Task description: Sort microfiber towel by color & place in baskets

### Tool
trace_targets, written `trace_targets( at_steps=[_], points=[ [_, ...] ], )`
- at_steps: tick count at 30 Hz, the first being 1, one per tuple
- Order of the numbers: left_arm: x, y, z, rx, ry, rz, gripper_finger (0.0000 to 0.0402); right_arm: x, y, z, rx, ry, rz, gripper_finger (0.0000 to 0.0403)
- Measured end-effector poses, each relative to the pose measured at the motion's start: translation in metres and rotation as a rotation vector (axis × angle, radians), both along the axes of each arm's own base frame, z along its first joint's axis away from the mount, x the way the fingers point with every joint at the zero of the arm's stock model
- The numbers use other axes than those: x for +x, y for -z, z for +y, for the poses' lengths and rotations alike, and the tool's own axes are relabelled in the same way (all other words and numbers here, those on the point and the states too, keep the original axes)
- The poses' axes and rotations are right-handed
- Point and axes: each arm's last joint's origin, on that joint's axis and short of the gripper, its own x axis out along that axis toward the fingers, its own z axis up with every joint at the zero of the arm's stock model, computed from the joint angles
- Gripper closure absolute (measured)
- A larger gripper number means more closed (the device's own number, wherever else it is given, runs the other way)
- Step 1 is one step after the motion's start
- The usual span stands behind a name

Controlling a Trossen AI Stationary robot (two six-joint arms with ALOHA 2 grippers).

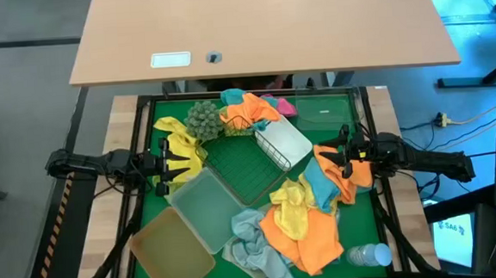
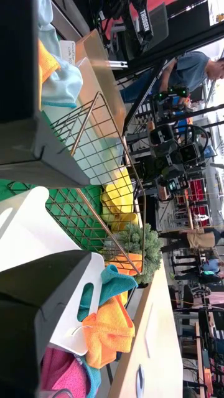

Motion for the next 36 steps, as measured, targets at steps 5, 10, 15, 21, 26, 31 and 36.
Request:
trace_targets(
  at_steps=[5,10,15,21,26,31,36],
  points=[
    [0.000,0.000,0.000,0.000,0.000,0.000,0.0265,0.000,0.000,0.000,0.000,0.000,0.000,0.0228],
    [0.000,0.000,0.000,0.000,0.000,0.000,0.0265,0.000,0.000,0.000,0.000,0.000,0.000,0.0228],
    [0.000,0.000,0.000,0.000,0.000,0.000,0.0265,0.000,0.000,0.000,0.005,-0.007,0.000,0.0228],
    [0.000,0.000,0.000,0.000,0.000,0.000,0.0265,0.000,-0.001,0.002,0.104,-0.055,-0.016,0.0228],
    [0.000,0.000,0.000,0.000,0.000,0.000,0.0265,0.000,-0.001,0.002,0.359,-0.058,-0.036,0.0228],
    [0.000,0.000,0.000,0.000,0.000,0.000,0.0265,0.000,-0.004,0.002,0.486,-0.076,-0.078,0.0228],
    [0.000,0.000,0.000,-0.006,0.001,0.000,0.0265,-0.004,-0.027,0.003,0.465,-0.145,-0.301,0.0228]
  ],
)
